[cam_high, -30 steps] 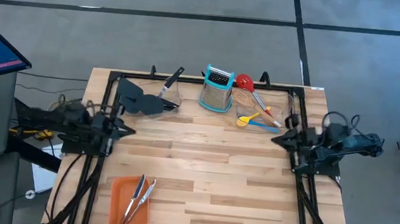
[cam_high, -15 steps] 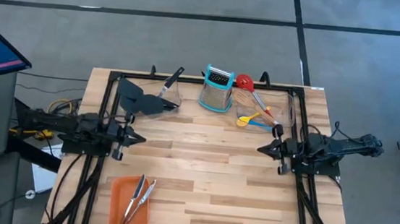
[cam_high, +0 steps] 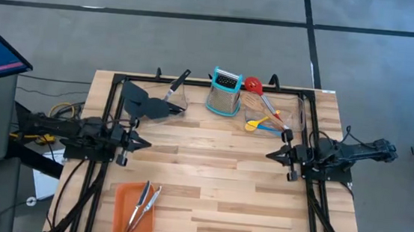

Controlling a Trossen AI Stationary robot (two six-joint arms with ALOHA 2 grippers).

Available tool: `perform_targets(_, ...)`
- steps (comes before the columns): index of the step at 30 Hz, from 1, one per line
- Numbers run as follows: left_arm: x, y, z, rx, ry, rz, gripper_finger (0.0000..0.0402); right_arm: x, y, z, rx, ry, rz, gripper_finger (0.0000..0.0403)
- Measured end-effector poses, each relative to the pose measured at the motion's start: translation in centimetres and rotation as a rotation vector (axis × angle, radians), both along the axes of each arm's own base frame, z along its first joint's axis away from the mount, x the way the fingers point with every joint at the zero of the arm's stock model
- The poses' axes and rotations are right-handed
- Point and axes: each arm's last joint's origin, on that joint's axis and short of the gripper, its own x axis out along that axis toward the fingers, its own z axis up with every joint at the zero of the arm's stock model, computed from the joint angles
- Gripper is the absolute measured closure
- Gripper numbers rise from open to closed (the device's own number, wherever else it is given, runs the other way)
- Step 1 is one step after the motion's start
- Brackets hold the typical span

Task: Pick & Place Kitchen Items
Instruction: Return to Home Position

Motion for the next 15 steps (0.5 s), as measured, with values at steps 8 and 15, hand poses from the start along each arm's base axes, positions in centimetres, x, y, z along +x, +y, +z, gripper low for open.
perform_targets(8, 0.00, 0.00, 0.05, -0.001, -0.005, 0.000, 0.0400, 0.00, 0.00, -0.01, 0.002, 0.001, 0.000, 0.0403)
perform_targets(15, 0.00, 0.00, 0.07, -0.001, -0.007, 0.000, 0.0400, 0.00, 0.00, -0.02, 0.003, 0.003, 0.000, 0.0403)
